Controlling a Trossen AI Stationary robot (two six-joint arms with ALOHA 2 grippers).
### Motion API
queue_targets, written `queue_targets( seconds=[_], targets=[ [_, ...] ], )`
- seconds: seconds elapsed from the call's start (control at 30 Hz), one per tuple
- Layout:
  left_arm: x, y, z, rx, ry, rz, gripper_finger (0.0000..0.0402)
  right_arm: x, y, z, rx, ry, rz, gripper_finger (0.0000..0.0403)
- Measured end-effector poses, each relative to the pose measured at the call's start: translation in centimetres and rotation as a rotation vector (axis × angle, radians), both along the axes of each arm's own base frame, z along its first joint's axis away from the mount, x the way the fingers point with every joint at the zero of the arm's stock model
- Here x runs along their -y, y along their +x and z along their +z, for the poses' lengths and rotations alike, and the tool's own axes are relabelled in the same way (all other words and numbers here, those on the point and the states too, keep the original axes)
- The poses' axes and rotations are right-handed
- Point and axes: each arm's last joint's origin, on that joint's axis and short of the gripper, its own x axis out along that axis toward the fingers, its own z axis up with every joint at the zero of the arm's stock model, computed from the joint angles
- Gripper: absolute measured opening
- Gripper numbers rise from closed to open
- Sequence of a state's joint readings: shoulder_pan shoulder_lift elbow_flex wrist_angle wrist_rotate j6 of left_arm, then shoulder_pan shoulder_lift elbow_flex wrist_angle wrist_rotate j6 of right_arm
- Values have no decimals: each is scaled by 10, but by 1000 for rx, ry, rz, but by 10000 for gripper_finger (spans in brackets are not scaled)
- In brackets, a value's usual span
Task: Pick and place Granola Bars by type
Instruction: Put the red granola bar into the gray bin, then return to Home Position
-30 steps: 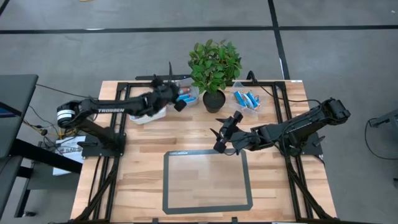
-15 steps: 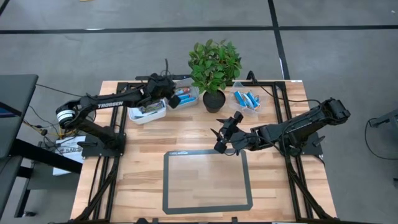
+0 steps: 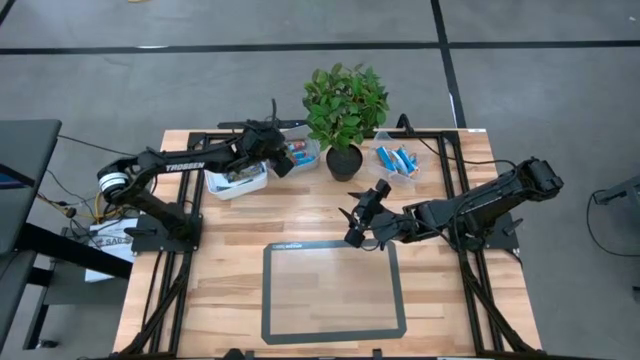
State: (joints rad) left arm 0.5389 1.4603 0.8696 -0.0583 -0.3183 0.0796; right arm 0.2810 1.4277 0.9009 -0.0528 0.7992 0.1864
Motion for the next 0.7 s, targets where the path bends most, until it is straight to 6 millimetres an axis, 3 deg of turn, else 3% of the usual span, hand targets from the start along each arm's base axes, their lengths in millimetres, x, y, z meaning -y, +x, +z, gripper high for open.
queue_targets(
  seconds=[0.23,0.7],
  targets=[
    [5,3,4,38,5,-12,183,0,0,0,-4,-6,3,221],
    [19,12,4,54,-3,-53,183,-2,3,4,47,48,45,221]
  ],
)
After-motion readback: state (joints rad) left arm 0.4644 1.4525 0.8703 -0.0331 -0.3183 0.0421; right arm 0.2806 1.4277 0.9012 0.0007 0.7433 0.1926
